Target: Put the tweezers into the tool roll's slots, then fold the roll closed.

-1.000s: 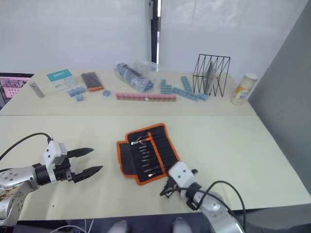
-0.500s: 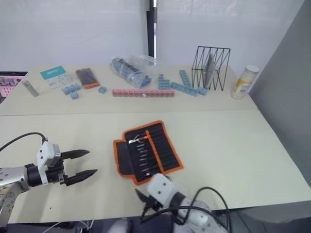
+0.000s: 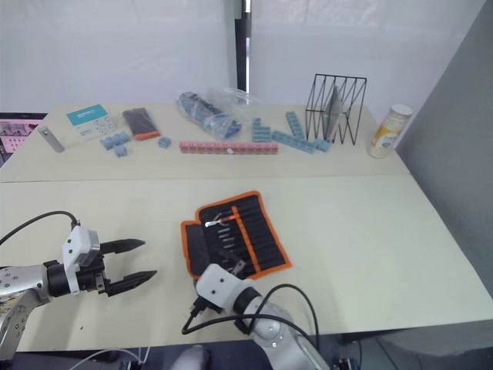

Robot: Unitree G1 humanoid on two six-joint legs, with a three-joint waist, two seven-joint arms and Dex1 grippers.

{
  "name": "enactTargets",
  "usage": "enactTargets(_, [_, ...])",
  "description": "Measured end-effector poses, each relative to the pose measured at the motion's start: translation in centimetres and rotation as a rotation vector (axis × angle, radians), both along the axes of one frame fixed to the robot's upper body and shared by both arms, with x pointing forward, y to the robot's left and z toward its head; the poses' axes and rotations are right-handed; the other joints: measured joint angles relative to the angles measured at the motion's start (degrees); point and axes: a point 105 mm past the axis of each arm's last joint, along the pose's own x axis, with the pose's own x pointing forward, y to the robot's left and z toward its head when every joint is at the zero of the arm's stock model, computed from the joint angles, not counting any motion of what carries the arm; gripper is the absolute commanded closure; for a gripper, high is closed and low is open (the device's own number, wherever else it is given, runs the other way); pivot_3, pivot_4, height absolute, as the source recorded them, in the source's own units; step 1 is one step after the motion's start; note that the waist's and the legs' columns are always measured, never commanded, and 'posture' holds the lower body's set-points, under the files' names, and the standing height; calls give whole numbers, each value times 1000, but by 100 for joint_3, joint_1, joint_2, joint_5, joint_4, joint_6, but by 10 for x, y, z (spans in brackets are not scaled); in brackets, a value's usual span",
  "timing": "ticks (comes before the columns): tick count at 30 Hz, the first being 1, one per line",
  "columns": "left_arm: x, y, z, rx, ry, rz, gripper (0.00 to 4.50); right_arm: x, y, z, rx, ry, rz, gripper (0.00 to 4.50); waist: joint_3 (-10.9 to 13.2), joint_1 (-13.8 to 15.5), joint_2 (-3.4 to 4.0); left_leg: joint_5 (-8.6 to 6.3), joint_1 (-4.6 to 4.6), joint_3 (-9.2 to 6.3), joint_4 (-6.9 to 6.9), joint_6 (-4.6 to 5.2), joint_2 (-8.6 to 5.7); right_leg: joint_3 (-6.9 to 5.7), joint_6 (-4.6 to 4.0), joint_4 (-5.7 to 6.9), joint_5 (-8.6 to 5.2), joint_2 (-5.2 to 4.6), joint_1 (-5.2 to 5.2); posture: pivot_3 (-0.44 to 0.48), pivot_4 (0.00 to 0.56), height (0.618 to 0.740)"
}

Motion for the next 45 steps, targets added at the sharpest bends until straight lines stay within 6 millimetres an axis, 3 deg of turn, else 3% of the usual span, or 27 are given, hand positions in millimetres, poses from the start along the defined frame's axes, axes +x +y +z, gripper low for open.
enactTargets(6, [-1,2,-2,2,5,21,0,2,0,-5,-16,10,9,3301,-1,1,-1,1,19,0,3,1,3,12,-8,31,-6,8,1,0,150,737])
enactTargets(10, [-1,3,-4,4,9,34,0,3,-2,-7,-22,23,26,4446,-1,5,-3,1,22,1,3,1,4,17,-9,33,-6,13,2,0,150,737])
enactTargets(16, [-1,2,-3,6,-1,26,0,-8,-5,-10,-39,32,184,4446,-4,-16,-7,1,25,3,3,2,6,24,-9,34,-6,19,4,0,150,737])
enactTargets(21, [-1,-10,-2,88,-37,-122,0,-17,-29,-13,-81,59,360,4446,-8,7,-15,2,30,4,9,2,5,45,-9,35,-6,32,11,0,150,737])
enactTargets(28, [23,-25,-2,229,-145,-417,0,-17,-50,-9,-108,70,436,4446,-6,25,-12,5,23,6,50,12,4,78,-9,56,-5,55,14,0,150,737])
enactTargets(37, [64,-52,-6,328,-294,-671,0,-15,-49,-6,-90,56,423,4446,-5,28,-13,6,-8,6,91,13,-4,101,2,56,19,61,13,0,150,737])
enactTargets(42, [75,-70,-8,353,-350,-755,0,-15,-50,-5,-89,52,414,4446,-5,7,-13,6,-16,6,103,14,-7,108,12,54,25,61,13,0,150,737])
enactTargets(45, [76,-73,-11,361,-347,-780,802,-14,-50,-6,-98,52,405,4500,-5,-7,-13,6,-15,5,103,15,-6,109,13,59,25,63,12,0,150,737])
